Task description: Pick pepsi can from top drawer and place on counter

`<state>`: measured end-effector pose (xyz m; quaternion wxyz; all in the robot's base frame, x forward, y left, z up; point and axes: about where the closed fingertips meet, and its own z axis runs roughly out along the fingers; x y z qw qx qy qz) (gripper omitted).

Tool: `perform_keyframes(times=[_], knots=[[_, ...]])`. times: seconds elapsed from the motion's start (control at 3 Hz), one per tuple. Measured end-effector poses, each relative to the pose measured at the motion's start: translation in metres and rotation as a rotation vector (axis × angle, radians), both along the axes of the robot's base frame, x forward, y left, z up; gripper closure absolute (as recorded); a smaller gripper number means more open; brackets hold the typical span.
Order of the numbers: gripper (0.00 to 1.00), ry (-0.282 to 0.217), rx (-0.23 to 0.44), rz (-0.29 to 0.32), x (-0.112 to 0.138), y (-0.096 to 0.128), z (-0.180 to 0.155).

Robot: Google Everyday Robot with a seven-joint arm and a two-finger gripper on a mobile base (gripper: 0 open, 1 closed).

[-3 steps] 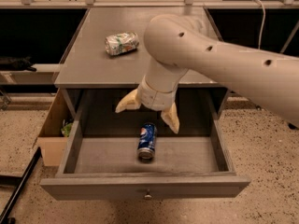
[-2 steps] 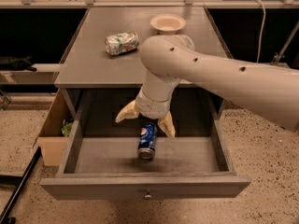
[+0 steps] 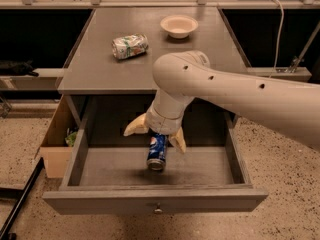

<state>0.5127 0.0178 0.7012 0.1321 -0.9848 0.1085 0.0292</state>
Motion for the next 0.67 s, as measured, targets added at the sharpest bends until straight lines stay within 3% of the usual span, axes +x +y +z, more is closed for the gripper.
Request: perform_keyframes(times=[0.33,0.67], knots=[[0.0,-0.077,0.028,-0.04,0.0002,-0.003,0.0091],[0.0,-0.077,0.028,-0.04,0.0002,-0.003,0.0091]])
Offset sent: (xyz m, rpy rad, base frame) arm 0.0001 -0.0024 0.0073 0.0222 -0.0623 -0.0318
